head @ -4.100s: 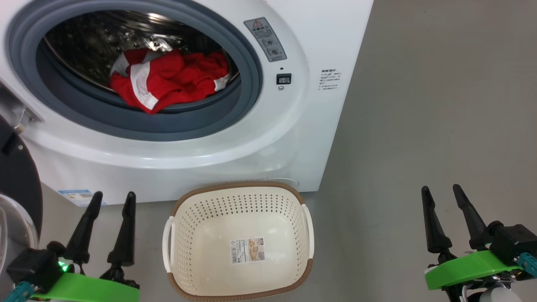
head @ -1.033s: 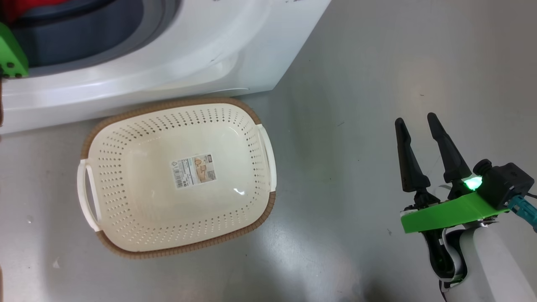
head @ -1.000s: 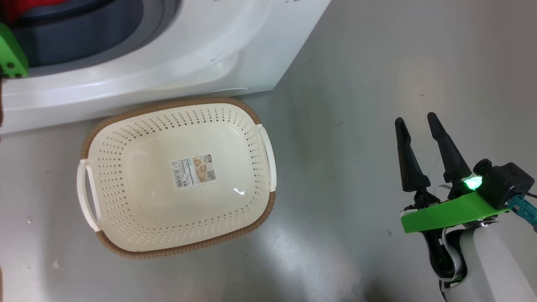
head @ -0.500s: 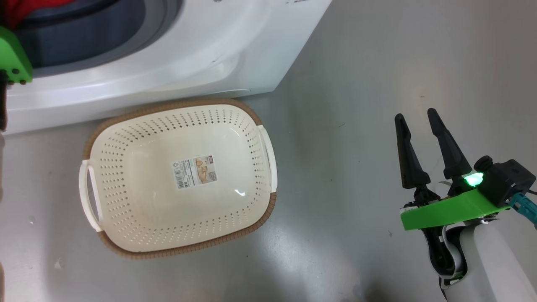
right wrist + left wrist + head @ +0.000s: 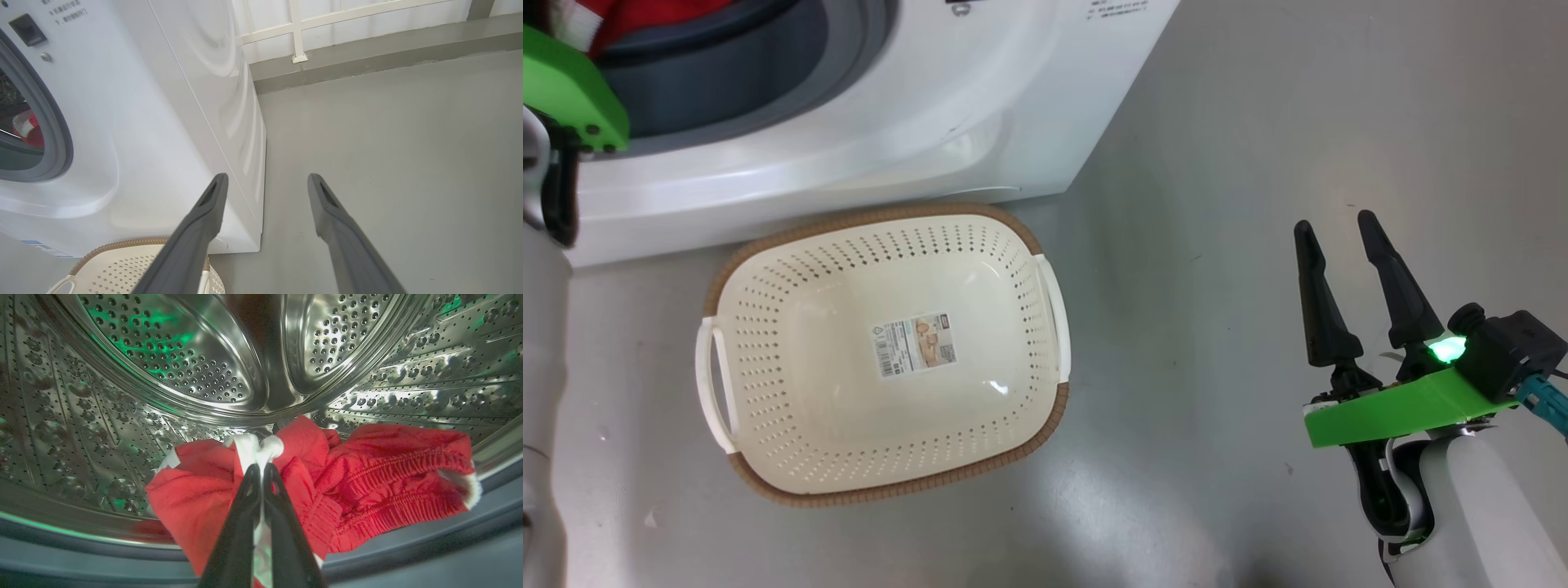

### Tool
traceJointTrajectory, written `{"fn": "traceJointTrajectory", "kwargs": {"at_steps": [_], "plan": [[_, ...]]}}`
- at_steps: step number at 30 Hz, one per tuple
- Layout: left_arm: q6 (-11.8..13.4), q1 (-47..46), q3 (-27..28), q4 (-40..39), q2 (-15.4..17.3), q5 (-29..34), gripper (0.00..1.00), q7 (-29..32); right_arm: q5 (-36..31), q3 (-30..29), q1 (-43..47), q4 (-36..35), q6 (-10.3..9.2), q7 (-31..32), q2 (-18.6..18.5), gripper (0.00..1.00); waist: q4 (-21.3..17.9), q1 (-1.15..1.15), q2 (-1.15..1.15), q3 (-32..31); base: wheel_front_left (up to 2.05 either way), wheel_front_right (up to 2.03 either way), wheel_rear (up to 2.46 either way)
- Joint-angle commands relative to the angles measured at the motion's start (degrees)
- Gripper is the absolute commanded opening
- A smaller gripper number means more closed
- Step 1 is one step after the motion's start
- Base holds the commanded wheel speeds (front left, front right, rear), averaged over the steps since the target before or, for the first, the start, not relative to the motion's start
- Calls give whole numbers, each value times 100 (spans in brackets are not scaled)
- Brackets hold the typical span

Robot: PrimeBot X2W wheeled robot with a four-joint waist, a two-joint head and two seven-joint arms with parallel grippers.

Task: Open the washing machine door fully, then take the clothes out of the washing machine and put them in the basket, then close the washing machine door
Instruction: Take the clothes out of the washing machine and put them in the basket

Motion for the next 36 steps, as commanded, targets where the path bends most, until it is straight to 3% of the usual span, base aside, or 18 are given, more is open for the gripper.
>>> {"fn": "traceJointTrajectory", "kwargs": {"at_steps": [1,15,36], "plan": [[-47,172,136,-239,233,-82,0,-50,26,101,70,-109,28,-36,-34,100,25,0,0,-45,0,0,0],[-110,1275,775,-1710,-90,-265,0,-51,-67,-38,214,-24,28,-36,-34,100,231,0,0,-482,0,0,0],[-179,3542,1574,-4492,-877,224,0,-51,-296,-278,565,-9,28,-36,-34,100,680,0,0,-1064,0,0,0]]}}
